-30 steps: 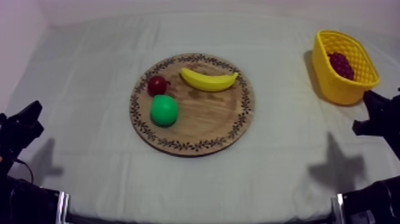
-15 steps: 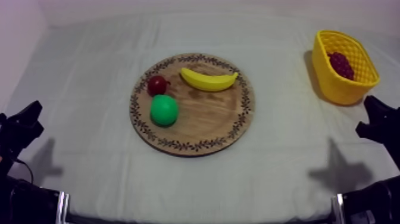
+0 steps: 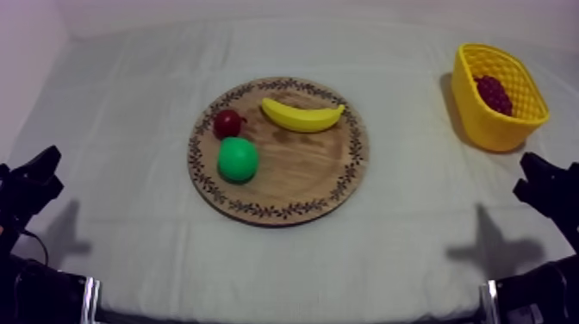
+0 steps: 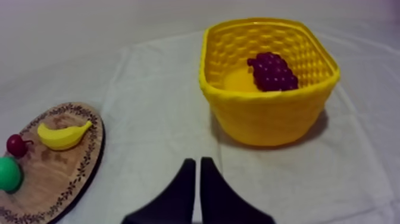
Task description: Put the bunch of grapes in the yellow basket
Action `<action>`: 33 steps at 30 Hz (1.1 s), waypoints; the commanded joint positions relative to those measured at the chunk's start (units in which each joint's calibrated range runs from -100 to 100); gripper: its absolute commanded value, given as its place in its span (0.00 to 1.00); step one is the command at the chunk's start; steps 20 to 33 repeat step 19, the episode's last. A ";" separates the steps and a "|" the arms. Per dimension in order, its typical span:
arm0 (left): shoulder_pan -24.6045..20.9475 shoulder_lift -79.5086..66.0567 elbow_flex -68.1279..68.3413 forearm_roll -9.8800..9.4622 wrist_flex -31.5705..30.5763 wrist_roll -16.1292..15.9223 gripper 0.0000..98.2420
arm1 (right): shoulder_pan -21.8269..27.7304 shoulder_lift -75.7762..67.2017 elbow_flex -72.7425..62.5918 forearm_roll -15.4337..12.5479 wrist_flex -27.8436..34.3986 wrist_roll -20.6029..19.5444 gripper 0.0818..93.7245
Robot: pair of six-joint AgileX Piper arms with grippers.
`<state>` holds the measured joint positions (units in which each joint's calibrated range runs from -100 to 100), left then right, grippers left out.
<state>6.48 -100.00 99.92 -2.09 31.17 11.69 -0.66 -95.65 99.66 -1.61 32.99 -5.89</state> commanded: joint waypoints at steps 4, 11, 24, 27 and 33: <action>0.00 0.00 -0.03 -0.03 -0.05 0.00 0.00 | -0.40 -0.03 0.01 0.20 1.14 5.41 0.00; 0.00 0.00 -0.03 -0.03 -0.05 0.00 0.00 | -0.49 -0.03 0.01 0.21 1.42 17.82 0.00; 0.00 0.00 -0.03 -0.03 -0.05 0.00 0.00 | -0.49 -0.03 0.01 0.22 1.45 18.42 0.00; 0.00 0.00 -0.03 -0.03 -0.05 0.00 0.00 | -0.49 -0.03 0.01 0.22 1.45 18.42 0.00; 0.00 0.00 -0.03 -0.03 -0.05 0.00 0.00 | -0.49 -0.03 0.01 0.22 1.45 18.42 0.00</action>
